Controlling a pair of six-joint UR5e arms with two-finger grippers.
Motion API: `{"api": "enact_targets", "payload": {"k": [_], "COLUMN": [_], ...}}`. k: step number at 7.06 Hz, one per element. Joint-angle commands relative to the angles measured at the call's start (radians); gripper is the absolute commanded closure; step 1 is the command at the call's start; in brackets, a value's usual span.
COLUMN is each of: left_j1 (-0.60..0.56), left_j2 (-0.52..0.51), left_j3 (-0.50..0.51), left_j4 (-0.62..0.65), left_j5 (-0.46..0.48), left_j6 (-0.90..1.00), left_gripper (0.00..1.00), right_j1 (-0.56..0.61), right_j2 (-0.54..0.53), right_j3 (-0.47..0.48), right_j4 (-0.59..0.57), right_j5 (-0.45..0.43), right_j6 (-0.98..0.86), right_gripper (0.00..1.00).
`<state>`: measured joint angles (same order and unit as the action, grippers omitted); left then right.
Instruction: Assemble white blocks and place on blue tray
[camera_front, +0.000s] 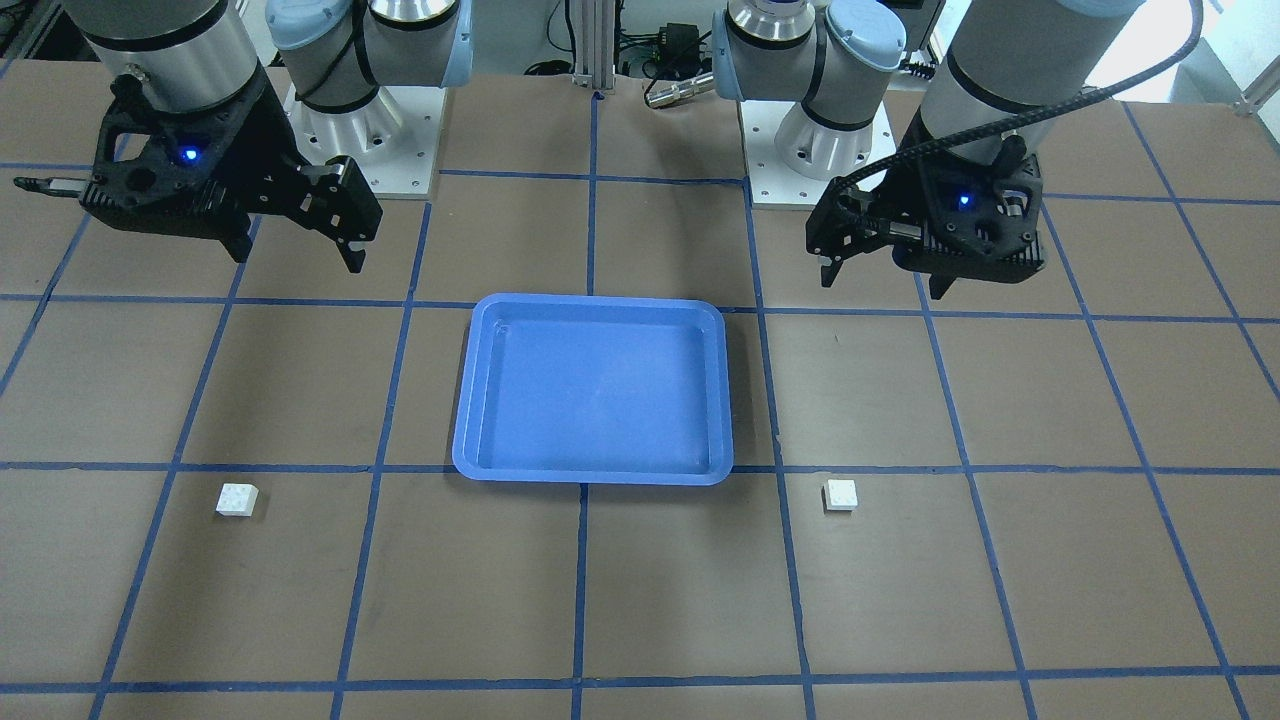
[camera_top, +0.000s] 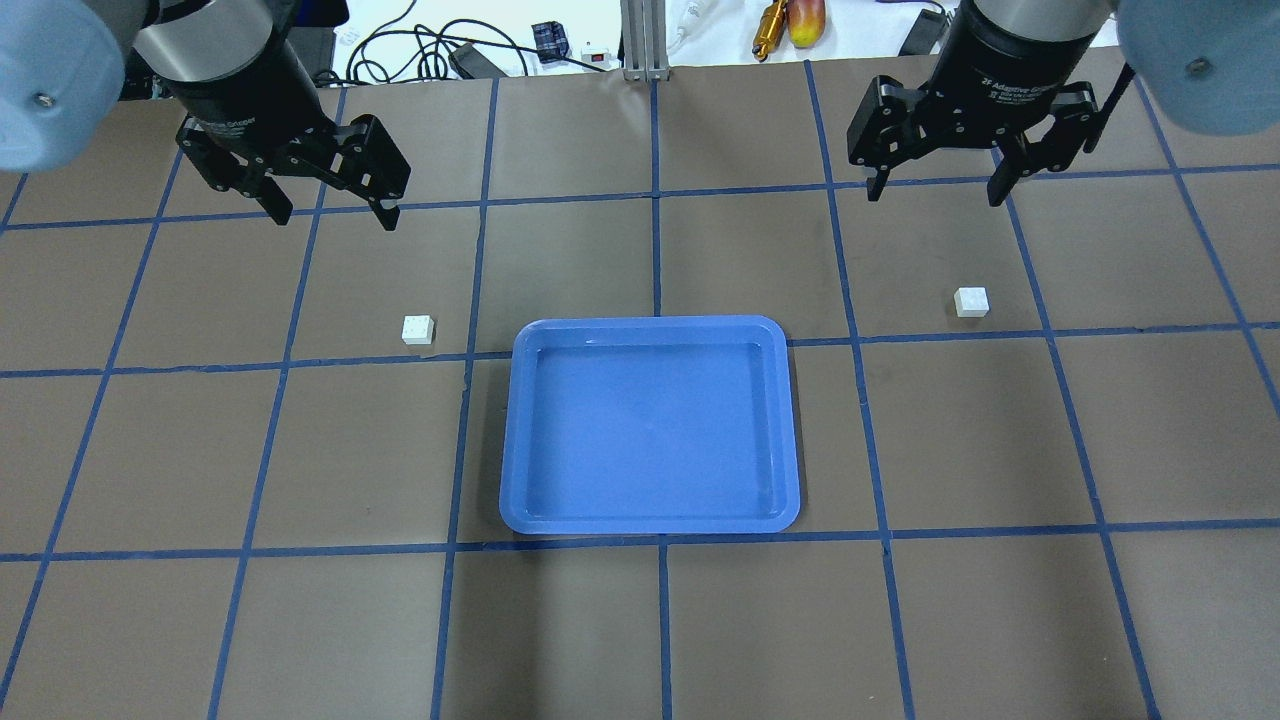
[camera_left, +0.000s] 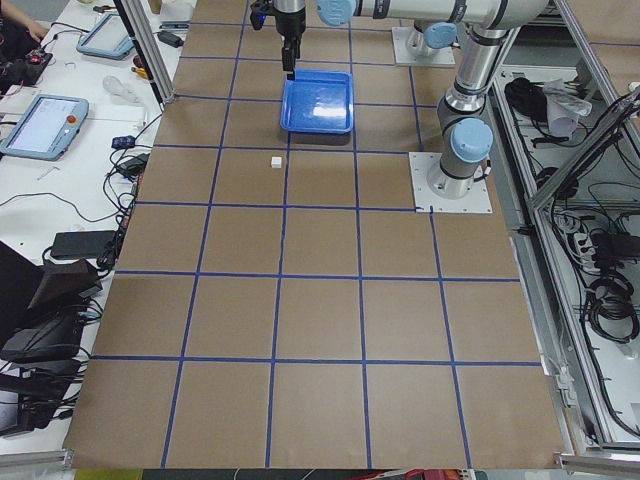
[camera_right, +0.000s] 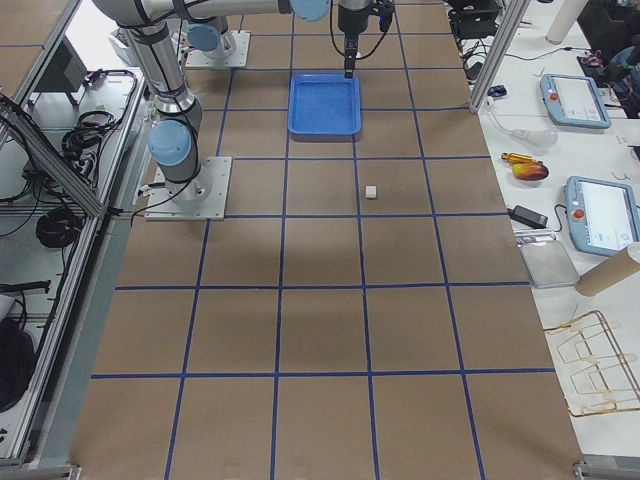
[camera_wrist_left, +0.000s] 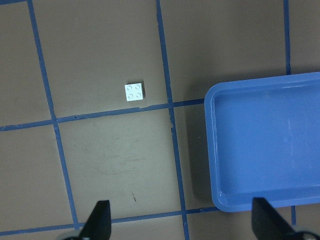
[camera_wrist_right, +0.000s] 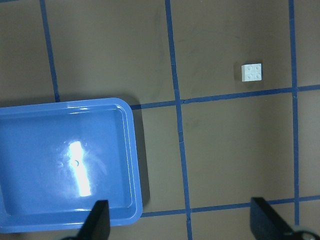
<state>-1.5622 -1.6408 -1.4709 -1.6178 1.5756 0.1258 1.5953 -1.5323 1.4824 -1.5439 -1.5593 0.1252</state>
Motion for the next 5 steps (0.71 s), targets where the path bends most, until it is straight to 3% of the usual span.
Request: {"api": "enact_targets", "payload": {"k": [1, 5], "left_j1": [-0.019, -0.015], "left_j2": [0.006, 0.012], "left_j3": [0.006, 0.009], "left_j4": [-0.007, -0.010], "left_j5": [-0.003, -0.002], "left_j6": [-0.003, 0.002], "left_gripper": [0.00, 0.00], "right_j1": [0.000, 0.000], "right_j2": [0.000, 0.000], "right_j3": [-0.001, 0.002], "right_j4": [-0.011, -0.012], "right_j5": [0.002, 0.007], "right_j6": [0.001, 0.001], "right_gripper": [0.00, 0.00]}}
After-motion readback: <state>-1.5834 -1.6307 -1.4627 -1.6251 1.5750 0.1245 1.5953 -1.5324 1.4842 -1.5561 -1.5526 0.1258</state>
